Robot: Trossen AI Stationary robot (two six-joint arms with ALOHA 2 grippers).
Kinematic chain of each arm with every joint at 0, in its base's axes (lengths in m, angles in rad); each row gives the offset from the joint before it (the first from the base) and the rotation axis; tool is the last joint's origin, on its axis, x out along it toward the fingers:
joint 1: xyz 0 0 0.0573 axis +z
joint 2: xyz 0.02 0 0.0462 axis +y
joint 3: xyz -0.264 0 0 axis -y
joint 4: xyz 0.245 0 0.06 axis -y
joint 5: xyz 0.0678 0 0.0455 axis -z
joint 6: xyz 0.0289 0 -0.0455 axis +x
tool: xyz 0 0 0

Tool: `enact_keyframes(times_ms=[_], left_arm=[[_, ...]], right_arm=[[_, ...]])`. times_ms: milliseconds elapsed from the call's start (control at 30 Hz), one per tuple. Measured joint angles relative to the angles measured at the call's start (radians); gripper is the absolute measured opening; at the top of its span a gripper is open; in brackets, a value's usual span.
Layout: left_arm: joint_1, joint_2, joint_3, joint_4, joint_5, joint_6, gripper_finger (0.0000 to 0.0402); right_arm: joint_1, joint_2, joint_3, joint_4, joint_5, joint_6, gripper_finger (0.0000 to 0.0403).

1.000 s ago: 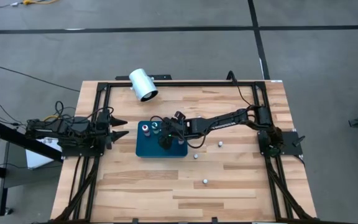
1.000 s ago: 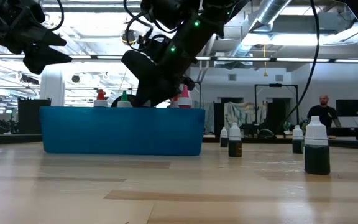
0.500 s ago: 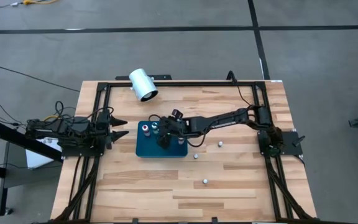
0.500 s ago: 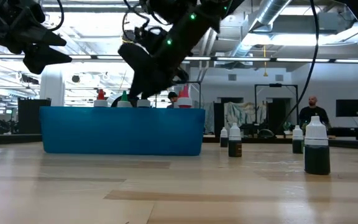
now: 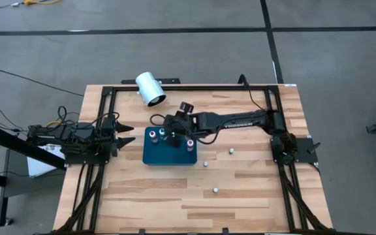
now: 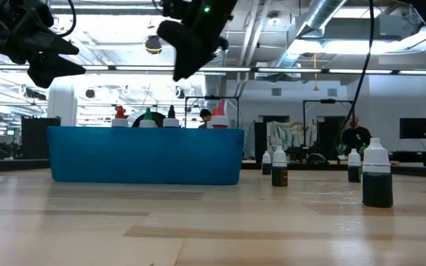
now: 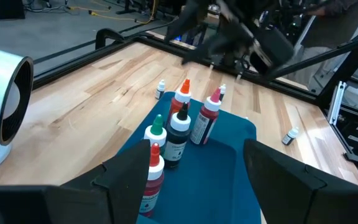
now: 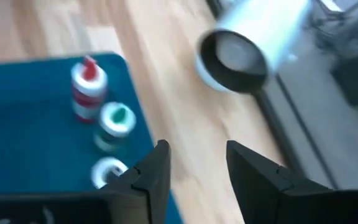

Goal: Pick & Place food coloring
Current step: Put the small green food coloring bottle into the bin

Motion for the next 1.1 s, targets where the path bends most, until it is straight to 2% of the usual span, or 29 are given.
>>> enact_keyframes(times_ms=[200, 467, 833, 1100], left_arm=[[0.0, 0.0, 0.0, 0.0, 0.0, 0.005, 0.025], [0.0, 0.0, 0.0, 0.0, 0.0, 0.014, 0.025], [0.0, 0.0, 0.0, -0.001, 0.0, 0.019, 0.025], [0.0, 0.0, 0.0, -0.004, 0.0, 0.019, 0.025]], right_arm=[[-0.012, -0.001, 0.075, -0.306, 0.022, 0.018, 0.0125], [-0.031, -0.017, 0.085, -0.663, 0.018, 0.22, 0.0124], [-0.031, -0.038, 0.083, -0.669, 0.022, 0.284, 0.0119], [-0.028, -0.038, -0.018, -0.611, 0.02, 0.334, 0.0118]])
